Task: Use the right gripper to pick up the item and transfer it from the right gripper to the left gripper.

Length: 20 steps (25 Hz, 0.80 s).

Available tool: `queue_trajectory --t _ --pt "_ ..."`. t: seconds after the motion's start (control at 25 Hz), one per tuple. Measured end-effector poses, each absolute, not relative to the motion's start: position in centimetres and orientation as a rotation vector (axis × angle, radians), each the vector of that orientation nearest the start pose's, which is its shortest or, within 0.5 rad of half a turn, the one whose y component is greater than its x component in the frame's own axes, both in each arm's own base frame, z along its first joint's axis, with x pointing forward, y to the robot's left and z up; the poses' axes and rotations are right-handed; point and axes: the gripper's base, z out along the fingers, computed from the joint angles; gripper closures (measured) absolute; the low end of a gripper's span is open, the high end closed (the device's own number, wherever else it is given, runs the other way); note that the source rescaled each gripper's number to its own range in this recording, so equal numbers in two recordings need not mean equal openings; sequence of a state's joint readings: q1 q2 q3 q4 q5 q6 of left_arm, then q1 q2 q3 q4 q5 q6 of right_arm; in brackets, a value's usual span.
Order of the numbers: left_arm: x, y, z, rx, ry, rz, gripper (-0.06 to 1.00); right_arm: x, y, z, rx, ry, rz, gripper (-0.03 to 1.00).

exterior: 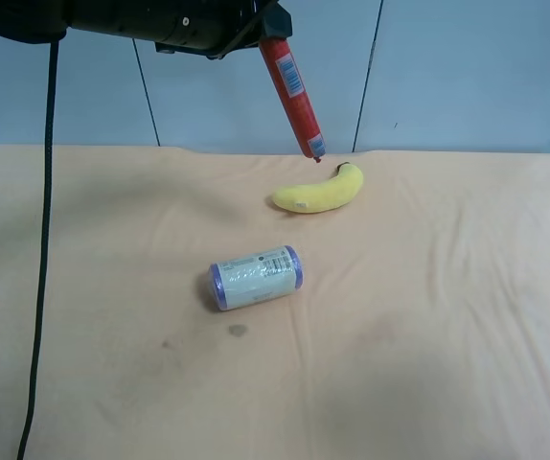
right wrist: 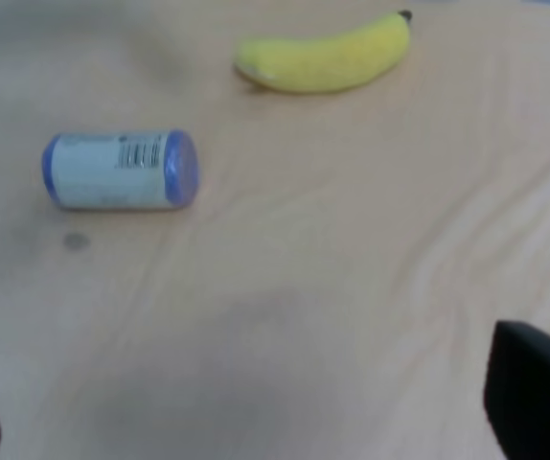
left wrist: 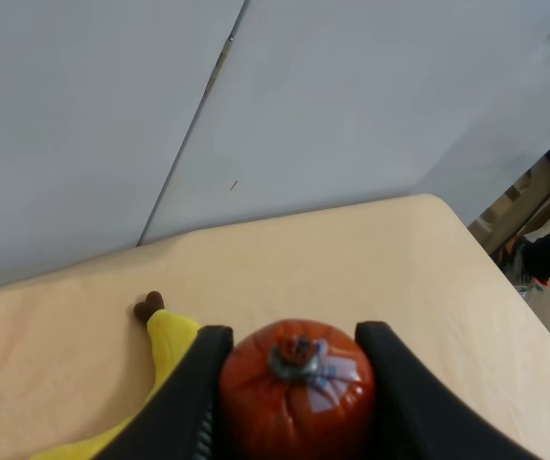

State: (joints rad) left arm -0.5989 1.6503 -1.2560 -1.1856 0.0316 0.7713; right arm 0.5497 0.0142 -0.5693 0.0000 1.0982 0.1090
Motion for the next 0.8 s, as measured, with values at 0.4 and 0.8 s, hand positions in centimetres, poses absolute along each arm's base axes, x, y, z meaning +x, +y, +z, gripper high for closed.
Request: queue_trajectory --t 0.4,0.8 --pt "32.3 -22.38 31.8 0.201 1.944 -0.71 0.94 -1.37 -0.74 29.29 -0.466 1.983 0.418 -0.03" --pt "32.3 -22.38 31.8 0.201 1.944 -0.71 0.94 -1.49 -0.45 29.29 -0.266 2.007 0.293 -0.03"
